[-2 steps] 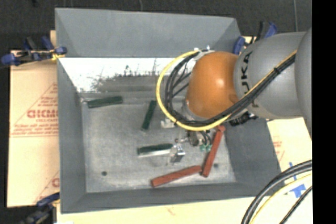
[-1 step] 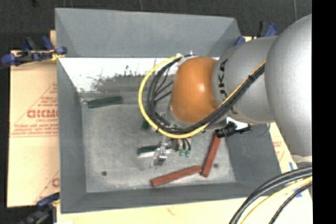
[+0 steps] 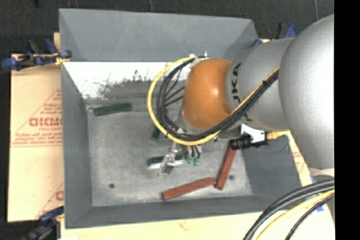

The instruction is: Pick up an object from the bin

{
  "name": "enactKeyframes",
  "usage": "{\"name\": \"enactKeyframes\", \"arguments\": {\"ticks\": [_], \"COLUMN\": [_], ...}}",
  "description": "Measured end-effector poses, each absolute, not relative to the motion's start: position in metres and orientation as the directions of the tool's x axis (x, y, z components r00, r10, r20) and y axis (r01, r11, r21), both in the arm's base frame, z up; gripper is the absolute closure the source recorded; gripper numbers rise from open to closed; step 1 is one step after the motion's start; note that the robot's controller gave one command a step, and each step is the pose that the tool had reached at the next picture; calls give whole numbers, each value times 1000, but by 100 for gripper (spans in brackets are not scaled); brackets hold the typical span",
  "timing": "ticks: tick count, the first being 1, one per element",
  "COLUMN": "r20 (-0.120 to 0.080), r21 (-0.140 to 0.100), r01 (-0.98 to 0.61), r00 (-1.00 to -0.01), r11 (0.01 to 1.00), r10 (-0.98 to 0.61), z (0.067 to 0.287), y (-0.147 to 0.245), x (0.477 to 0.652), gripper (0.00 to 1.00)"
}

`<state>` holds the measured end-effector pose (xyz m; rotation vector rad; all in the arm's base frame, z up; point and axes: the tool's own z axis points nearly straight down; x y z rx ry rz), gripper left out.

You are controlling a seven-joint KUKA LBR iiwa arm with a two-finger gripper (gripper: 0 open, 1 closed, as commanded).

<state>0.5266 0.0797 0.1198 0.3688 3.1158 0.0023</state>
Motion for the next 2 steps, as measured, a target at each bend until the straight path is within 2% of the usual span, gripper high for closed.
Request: {"name": "enactKeyframes", "arguments": {"ticks": [1, 2], "r20": [-5, 0], "r21": [3, 1], "r01": [239, 237], "r00": [-971, -971], "r11": [971, 971], "r10": [239, 237], "z": [74, 83], "y": [73, 74], "x": [532, 529], "gripper": [0, 100]}}
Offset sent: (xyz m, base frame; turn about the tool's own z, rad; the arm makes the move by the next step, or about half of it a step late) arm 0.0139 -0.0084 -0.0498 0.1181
